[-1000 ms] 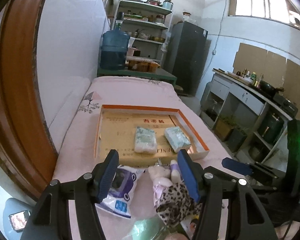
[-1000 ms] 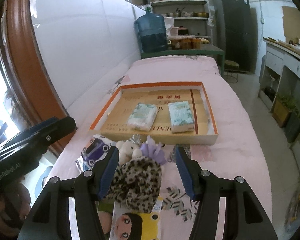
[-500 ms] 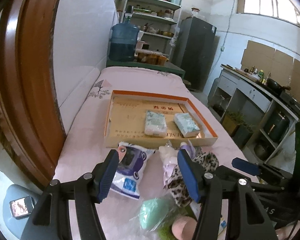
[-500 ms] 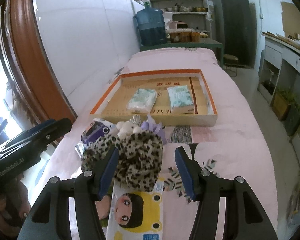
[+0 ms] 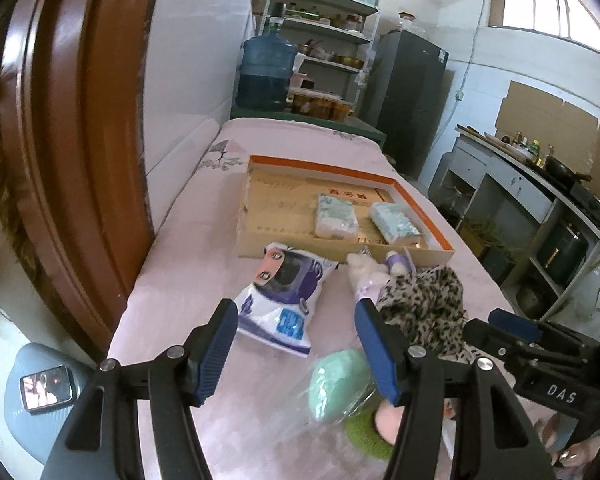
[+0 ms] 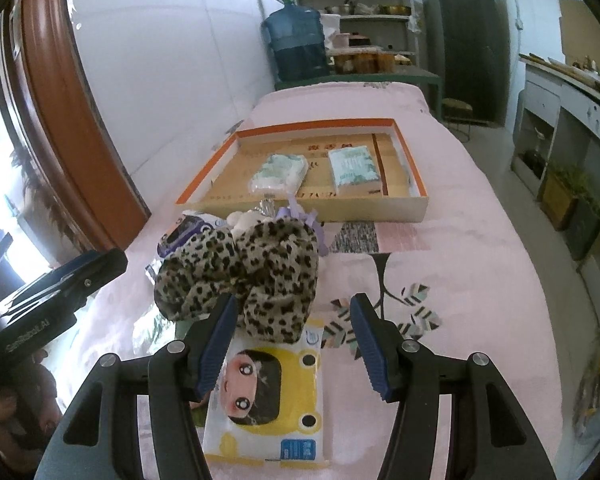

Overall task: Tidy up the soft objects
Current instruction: 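Grasp the leopard-print scrunchie with the right gripper while the left gripper approaches the green sponge ball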

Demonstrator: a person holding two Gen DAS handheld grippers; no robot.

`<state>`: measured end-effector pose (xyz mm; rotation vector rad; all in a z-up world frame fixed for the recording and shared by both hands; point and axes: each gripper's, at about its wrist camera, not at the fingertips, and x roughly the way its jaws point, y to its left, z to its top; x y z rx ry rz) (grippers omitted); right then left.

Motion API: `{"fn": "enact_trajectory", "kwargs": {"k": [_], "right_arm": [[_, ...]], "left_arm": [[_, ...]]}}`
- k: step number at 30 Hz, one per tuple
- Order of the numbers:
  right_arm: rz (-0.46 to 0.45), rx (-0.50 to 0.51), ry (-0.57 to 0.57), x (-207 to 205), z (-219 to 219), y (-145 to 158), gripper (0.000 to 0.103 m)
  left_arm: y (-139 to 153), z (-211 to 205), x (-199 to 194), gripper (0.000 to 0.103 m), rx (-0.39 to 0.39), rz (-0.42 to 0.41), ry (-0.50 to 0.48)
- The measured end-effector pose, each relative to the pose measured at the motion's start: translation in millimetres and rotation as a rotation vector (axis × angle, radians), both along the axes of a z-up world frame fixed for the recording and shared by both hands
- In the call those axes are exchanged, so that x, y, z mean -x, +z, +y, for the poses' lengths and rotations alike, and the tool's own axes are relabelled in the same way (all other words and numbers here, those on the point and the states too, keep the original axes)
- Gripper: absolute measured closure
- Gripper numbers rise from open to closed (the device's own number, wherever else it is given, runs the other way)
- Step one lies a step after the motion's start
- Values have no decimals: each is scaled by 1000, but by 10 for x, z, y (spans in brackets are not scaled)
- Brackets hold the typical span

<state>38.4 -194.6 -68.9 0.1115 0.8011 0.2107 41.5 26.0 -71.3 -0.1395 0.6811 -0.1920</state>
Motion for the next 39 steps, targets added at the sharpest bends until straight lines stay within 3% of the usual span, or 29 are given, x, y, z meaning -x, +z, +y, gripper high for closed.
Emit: {"fn": "enact_trajectory", "kwargs": {"k": [16, 33, 39], "right_arm": [[53, -10, -6, 164, -41, -185, 43], [85, -30, -1, 151, 18, -294, 43], [78, -43, 7, 103, 27, -269, 43]], "left_arm": [[-233, 181, 209, 42, 45, 23, 3], [-361, -105, 91, 42, 55, 49, -146], [-507, -162, -35, 51, 78, 99, -188]]}}
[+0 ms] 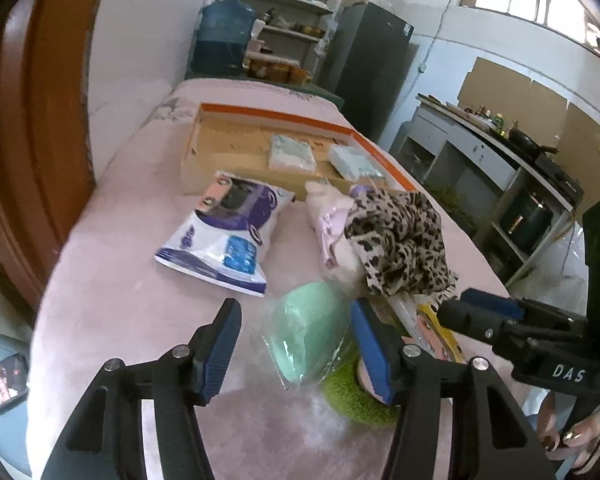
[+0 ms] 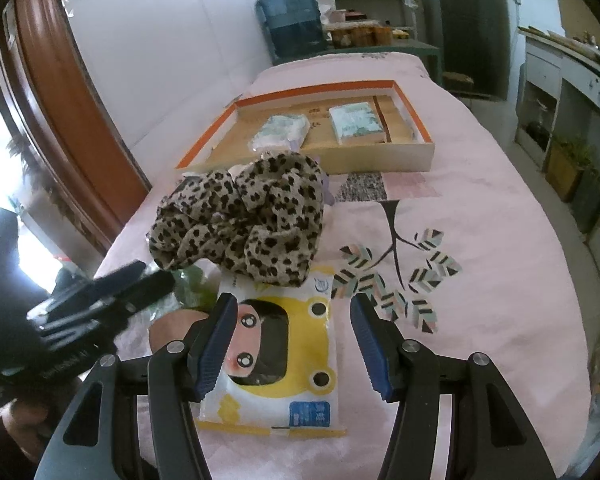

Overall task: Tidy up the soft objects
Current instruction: 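Grasp the leopard-print scrunchie with the right gripper while the left gripper approaches the green sponge ball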

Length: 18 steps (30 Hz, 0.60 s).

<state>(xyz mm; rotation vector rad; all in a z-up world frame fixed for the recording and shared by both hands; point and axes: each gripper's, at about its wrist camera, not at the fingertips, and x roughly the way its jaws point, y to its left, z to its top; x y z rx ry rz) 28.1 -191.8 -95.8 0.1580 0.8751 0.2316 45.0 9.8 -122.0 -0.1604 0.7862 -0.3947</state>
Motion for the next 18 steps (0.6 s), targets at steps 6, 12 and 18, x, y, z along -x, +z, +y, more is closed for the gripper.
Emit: {"fn": "enact_trajectory", "kwargs": {"k": [6, 12, 18], "right_arm": [[-11, -19, 17, -118, 45, 55, 32], [-16, -50, 8, -330, 60, 67, 32], [-10, -107, 19, -471, 58, 33, 43]], "left_arm": [[-76, 5, -41, 62, 56, 16, -20], [-90, 48, -43, 65, 83, 11, -17], [-55, 81, -2, 66, 94, -2, -2]]}}
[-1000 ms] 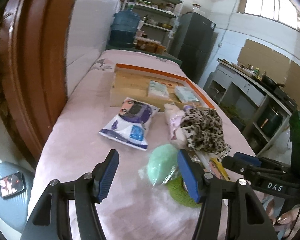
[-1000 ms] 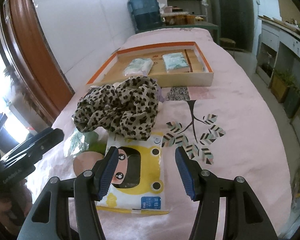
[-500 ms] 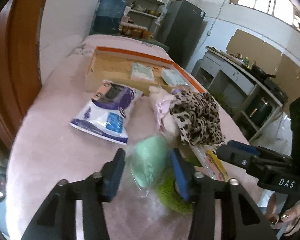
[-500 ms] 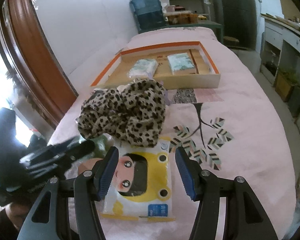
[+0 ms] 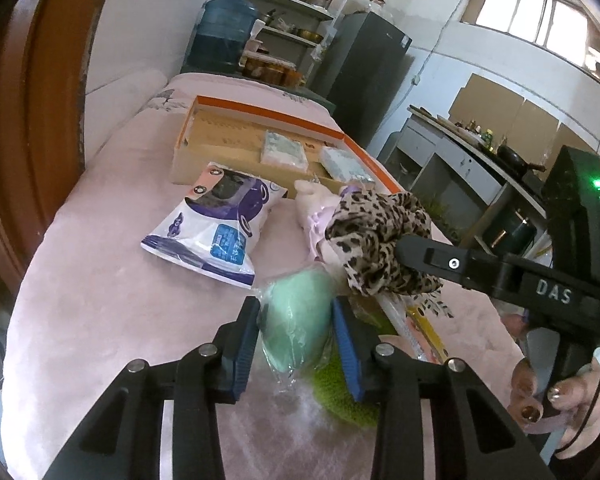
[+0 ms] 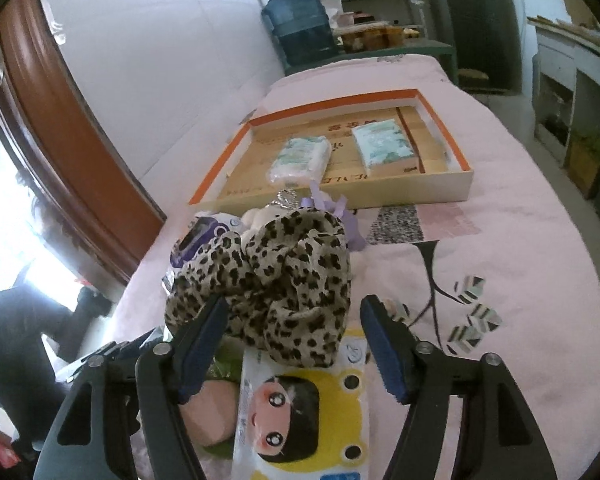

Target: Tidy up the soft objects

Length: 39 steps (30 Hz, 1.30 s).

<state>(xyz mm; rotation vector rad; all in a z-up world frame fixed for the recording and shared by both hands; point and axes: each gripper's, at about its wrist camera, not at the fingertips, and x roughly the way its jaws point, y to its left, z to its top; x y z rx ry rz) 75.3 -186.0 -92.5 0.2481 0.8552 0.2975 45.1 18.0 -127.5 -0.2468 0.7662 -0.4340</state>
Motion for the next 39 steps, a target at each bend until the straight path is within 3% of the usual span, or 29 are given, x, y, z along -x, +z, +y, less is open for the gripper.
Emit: {"fn": "enact_trajectory", "kwargs": {"k": [1, 2, 5, 21, 39], "right_arm": [[6, -3, -1, -10, -3, -12, 66], [20, -1, -6, -26, -9, -30, 82], [41, -28, -3, -31, -39, -60, 90], [-78, 22, -20, 159, -136, 294, 93], [-125, 65, -10, 140, -151, 477, 94]], "left_arm": [[7, 12, 11, 66, 3, -1, 3], [16, 23, 12, 66, 5, -1, 5], [46, 47, 33, 66, 8, -9, 11], [351, 17, 151, 66, -26, -88, 21], [595, -20, 19, 66, -50, -120, 40]]}}
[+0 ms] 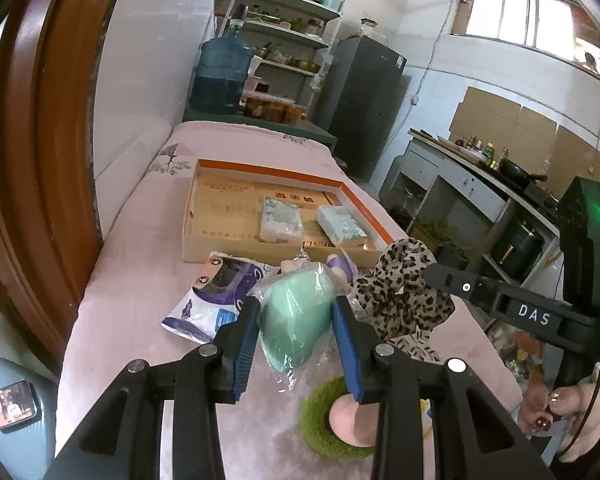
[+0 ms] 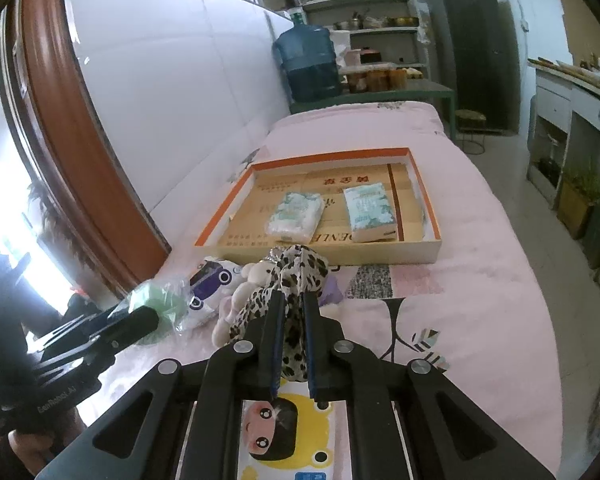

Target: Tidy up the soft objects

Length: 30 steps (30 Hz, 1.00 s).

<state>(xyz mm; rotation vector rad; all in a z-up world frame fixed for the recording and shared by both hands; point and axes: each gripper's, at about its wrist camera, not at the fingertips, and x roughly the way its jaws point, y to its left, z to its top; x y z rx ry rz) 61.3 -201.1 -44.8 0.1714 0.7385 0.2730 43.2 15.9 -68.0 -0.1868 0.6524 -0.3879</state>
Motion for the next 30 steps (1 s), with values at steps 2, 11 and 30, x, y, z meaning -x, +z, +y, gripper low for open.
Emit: {"fn": "enact_trajectory", "kwargs": {"k": [2, 11, 30], "right_arm": [[21, 5, 4, -35, -5, -51, 91], [151, -49, 61, -199, 58, -435, 21], [150, 38, 46, -300, 175, -526, 71]], "left_arm": [[-5, 2, 0, 66, 3, 0, 0], [-74, 28, -20, 66, 16, 26, 4], [-139, 54, -47, 66, 24, 47, 11]]}}
